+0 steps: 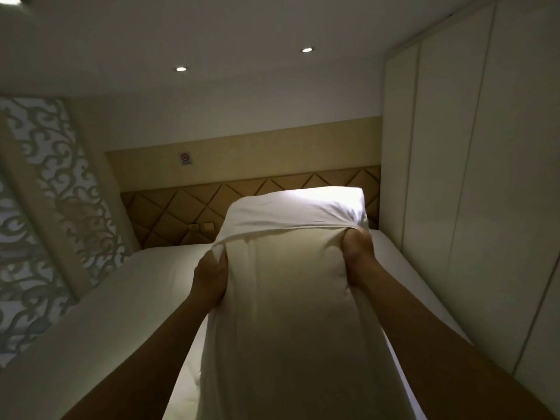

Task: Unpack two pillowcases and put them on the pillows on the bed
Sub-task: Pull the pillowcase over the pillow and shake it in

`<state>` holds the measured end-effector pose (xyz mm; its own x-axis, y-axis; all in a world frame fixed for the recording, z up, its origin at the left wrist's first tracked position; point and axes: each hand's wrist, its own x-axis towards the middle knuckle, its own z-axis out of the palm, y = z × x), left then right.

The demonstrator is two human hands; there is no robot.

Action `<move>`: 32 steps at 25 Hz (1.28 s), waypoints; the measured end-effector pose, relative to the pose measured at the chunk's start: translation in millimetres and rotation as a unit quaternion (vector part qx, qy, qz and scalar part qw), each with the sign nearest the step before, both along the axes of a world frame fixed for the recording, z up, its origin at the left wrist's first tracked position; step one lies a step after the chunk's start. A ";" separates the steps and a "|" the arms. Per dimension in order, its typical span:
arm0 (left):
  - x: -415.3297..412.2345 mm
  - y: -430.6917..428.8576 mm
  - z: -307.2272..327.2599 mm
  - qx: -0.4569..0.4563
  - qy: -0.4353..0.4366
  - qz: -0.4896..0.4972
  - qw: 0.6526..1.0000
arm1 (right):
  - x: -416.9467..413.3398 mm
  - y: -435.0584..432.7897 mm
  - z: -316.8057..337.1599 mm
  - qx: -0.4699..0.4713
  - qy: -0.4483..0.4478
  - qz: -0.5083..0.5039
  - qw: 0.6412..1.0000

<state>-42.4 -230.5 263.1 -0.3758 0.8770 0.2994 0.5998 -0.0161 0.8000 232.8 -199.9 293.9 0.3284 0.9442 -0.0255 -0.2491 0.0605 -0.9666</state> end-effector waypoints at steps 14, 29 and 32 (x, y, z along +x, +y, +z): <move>75.4 -9.8 -24.9 0.125 0.407 -0.210 0.880 | -66.7 -21.4 -65.1 0.043 -0.504 0.039 0.862; 75.0 -27.0 -136.8 -0.006 0.402 -0.247 0.882 | -67.8 -43.9 -181.2 -0.037 -0.563 0.146 0.813; 75.1 -22.6 -122.7 0.023 0.424 -0.234 0.875 | -64.4 -37.8 -169.2 -0.026 -0.543 0.127 0.830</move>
